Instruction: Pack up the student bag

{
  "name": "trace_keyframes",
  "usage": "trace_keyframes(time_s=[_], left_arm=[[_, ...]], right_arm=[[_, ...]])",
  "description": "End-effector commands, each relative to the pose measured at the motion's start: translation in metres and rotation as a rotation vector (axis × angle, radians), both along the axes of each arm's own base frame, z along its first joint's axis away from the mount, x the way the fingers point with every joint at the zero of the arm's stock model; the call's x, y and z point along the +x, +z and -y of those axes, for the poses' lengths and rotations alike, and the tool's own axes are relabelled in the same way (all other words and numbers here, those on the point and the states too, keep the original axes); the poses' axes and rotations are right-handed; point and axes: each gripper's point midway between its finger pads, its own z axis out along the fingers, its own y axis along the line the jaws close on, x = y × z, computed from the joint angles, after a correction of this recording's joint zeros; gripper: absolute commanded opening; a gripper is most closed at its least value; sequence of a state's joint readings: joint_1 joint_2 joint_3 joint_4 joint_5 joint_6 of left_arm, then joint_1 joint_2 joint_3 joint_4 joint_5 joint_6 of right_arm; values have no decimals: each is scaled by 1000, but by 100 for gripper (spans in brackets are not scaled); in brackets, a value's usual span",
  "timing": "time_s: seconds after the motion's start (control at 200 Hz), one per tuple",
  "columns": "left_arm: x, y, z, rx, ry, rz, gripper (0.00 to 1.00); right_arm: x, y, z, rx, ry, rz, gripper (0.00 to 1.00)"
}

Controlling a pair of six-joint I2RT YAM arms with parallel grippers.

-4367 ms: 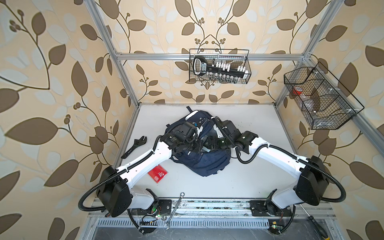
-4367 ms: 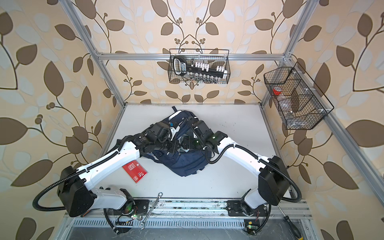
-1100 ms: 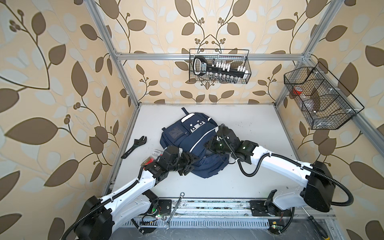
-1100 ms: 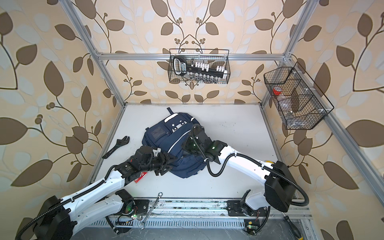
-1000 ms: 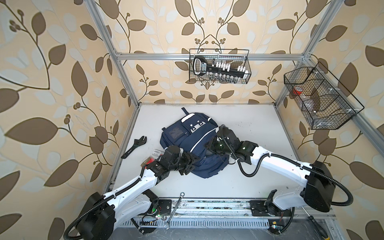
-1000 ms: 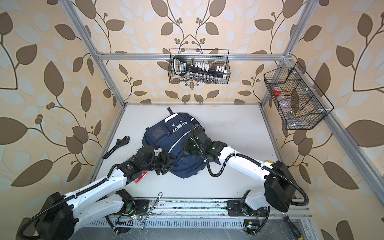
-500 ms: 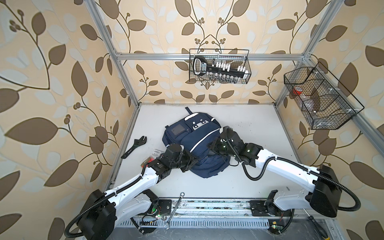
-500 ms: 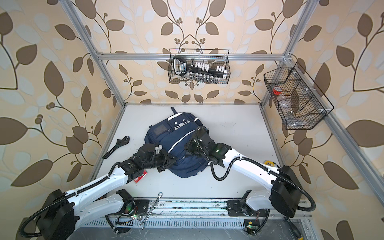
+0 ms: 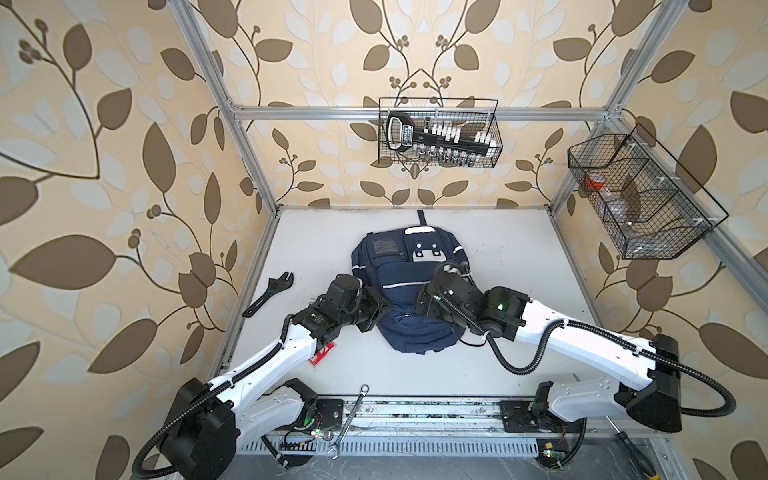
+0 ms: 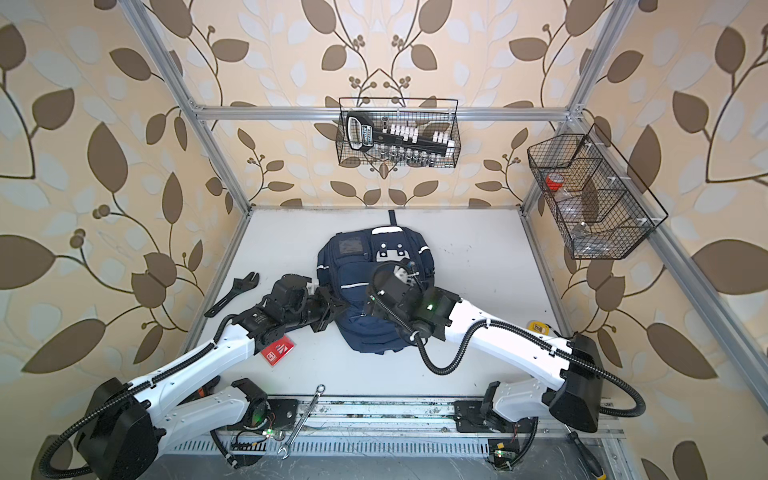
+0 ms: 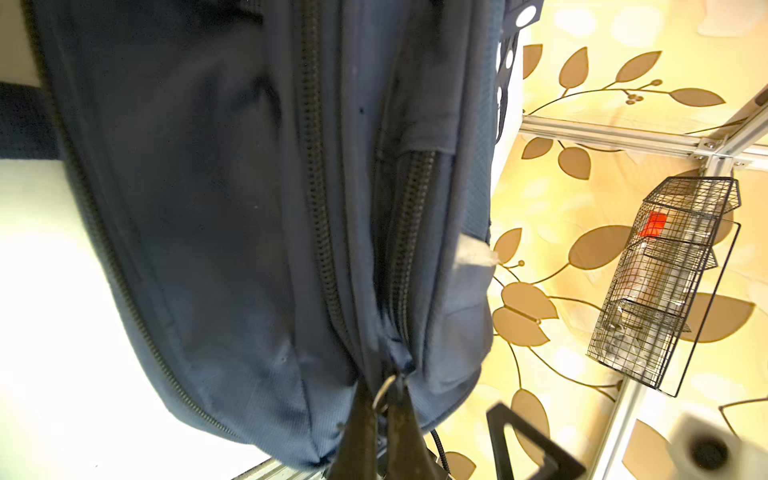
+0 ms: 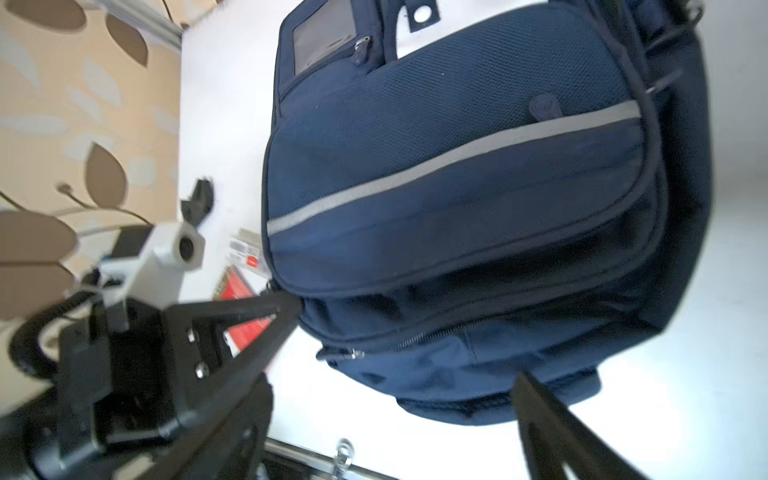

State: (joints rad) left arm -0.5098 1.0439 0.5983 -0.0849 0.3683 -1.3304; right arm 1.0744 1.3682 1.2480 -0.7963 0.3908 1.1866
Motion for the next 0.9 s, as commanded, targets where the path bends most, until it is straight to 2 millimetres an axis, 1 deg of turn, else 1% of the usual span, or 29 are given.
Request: trace_keyframes(time_s=[0.0,0.08,0.155,0.21,0.25,0.345,0.415,0.46,0.52,0.625,0.685,0.78,0.895], left_arm=[[20,42,12,-96,-16,150,0],[21,56,18,-122,-39,176,0],[20,68,21,-129,-66,201,0],[19,75,23,-134,-81,216,0],[18,76,23,-135,-86,219,0],[15,76,22,-147,-85,211,0],[15,76,25,-161,-94,209,0],[14,76,25,-158,-100,208,0],[14,77,25,-150,-105,212,0],[13,76,25,-142,-110,216,0],[14,75,26,-146,-110,214,0],[16,74,28,-152,-114,214,0],[17,74,29,-156,-118,217,0]], right_arm=[[-28,-19,29,-295,-41,5,97],[-44,-26,10,-343,-29,14,98],[-48,-30,-8,-352,-31,19,98],[-45,-31,-22,-341,-29,26,98],[-42,-30,-27,-336,-37,40,97],[-29,-29,-33,-297,-63,99,96],[-18,-34,-41,-240,-41,96,94],[-12,-37,-43,-204,-41,88,91],[-7,-35,-46,-162,-27,93,89],[-2,-31,-46,-135,-30,108,88],[2,-37,-44,-140,-43,91,86],[6,-47,-44,-155,-48,63,81],[11,-51,-43,-187,-51,56,79]])
